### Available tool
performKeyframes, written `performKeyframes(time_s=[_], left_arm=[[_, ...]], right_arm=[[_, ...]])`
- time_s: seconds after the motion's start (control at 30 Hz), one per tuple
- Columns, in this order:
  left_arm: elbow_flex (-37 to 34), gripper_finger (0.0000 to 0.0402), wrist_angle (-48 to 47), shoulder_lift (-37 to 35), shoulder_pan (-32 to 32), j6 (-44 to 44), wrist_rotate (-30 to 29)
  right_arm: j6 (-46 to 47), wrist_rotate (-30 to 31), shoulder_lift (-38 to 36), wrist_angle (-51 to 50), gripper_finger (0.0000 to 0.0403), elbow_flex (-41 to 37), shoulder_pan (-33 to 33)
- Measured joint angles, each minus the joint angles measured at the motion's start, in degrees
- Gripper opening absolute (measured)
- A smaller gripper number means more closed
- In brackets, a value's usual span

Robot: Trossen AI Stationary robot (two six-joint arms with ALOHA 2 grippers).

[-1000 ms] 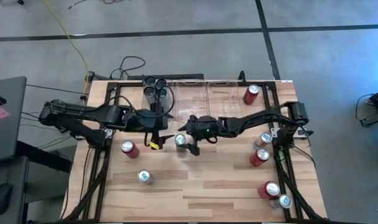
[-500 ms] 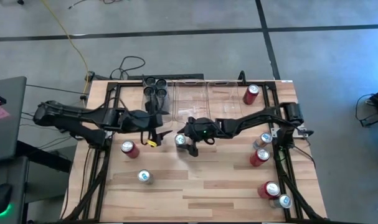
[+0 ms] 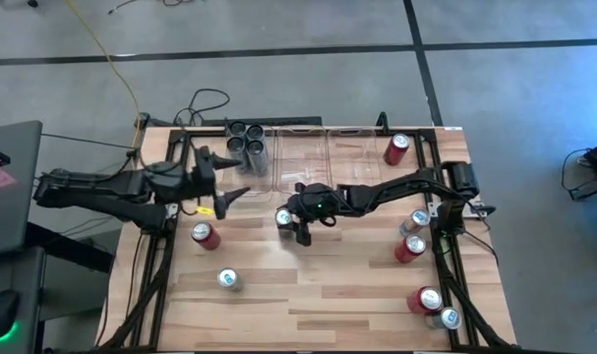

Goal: Sort soda cans
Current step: Put the blue soda can into the middle transparent bin

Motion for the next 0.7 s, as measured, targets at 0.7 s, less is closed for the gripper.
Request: performKeyframes(time_s=[0.7], left_arm=[[-2.01, 0.0345, 3.47, -2.26, -0.59, 0.87, 0.17]], right_arm=[[-2.26, -4.52, -16.34, -11.55, 0.0221, 7.16, -5.08]])
